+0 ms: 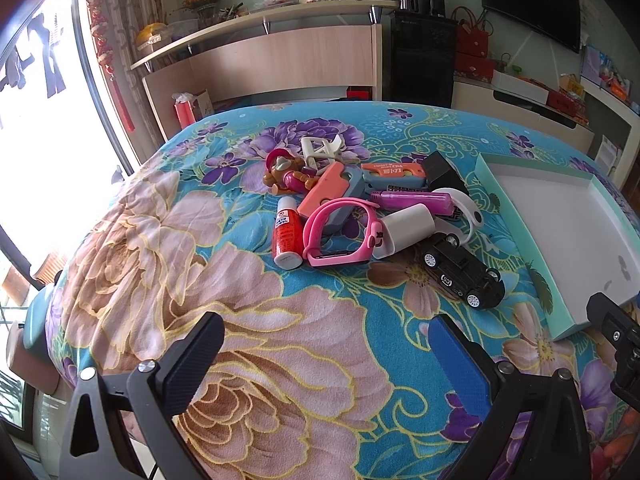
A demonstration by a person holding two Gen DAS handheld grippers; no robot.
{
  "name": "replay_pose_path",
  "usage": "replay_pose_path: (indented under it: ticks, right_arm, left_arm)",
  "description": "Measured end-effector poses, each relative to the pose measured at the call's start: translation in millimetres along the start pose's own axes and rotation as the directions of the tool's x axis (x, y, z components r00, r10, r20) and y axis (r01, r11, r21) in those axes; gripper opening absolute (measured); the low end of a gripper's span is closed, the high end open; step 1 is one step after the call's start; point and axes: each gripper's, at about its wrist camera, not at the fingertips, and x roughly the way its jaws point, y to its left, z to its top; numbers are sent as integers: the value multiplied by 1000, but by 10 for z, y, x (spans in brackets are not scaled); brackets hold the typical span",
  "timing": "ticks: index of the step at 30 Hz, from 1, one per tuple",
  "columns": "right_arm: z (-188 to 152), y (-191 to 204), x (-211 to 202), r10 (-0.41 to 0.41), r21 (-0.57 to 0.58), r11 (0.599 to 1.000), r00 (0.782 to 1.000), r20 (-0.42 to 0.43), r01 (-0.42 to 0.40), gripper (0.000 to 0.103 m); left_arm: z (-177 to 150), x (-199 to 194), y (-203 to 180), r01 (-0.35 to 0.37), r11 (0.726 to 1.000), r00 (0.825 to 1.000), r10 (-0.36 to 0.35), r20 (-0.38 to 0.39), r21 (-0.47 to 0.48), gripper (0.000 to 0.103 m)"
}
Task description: Organize rigid objects
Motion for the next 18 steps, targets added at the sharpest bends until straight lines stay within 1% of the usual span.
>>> replay_pose_path:
  ticks: [12,16,18]
  right_arm:
    - [1,-14,6,-6,7,1000,1000,-1,6,103]
    - [11,-20,-12,9,6,1000,1000,-1,-9,103]
    - [40,-7,-66,20,-5,1000,1000,20,-20,103]
  left_arm:
    - [-7,17,-8,15,1000,1000,-15,-8,7,103]
    - [43,19,82,40,999,999,-41,-11,-24,103]
    - [100,33,145,32,999,999,-33,-15,-36,103]
